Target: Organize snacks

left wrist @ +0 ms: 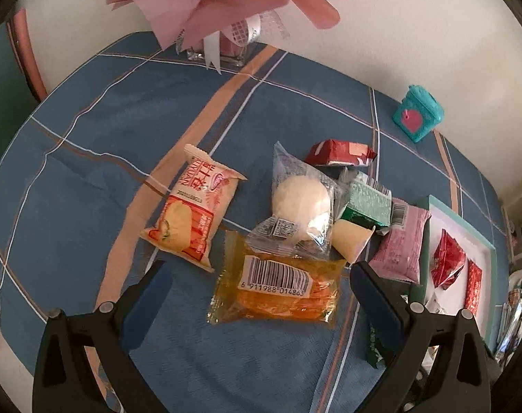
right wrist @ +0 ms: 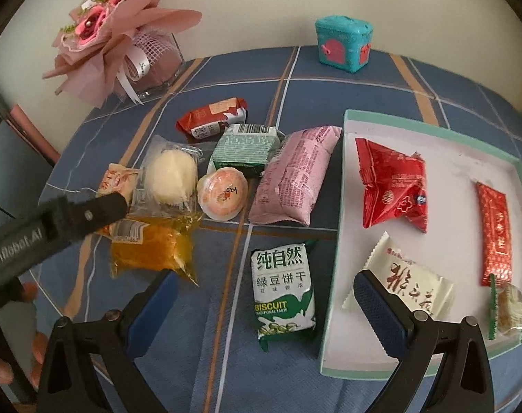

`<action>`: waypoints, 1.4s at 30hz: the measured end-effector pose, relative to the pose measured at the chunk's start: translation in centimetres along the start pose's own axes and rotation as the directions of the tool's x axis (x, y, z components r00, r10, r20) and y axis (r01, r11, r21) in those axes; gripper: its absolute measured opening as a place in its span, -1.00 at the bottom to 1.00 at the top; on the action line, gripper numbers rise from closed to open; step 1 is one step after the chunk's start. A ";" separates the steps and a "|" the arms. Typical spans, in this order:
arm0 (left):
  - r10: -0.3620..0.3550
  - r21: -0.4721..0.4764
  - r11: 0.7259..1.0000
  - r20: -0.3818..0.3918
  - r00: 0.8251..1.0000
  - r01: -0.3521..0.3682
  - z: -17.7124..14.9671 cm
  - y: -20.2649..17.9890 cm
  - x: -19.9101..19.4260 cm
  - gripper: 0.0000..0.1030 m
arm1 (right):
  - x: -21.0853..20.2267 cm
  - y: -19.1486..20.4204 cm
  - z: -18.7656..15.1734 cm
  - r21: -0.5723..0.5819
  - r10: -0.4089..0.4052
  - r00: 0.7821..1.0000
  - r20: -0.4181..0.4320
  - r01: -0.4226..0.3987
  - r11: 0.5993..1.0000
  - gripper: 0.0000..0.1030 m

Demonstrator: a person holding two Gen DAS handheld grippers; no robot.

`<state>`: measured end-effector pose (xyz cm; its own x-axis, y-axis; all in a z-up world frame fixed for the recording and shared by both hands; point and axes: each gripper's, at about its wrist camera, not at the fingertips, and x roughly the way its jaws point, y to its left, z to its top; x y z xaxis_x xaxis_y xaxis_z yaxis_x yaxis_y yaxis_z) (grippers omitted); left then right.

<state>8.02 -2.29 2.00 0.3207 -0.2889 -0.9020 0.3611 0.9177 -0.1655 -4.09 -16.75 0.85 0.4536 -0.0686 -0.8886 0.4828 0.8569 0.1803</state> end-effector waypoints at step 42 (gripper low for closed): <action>0.029 0.052 0.998 -0.150 0.988 -0.022 -0.6 -2.3 5.0 0.77 | 3.7 1.2 -1.4 -0.127 -0.055 0.989 -0.140 0.037 0.991 -0.15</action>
<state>8.25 -5.68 -2.37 0.1964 -0.2177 -0.9561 0.3994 0.9083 -0.1248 -2.94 -15.28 -2.81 0.3165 -0.0436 -0.9476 0.4002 0.9118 0.0917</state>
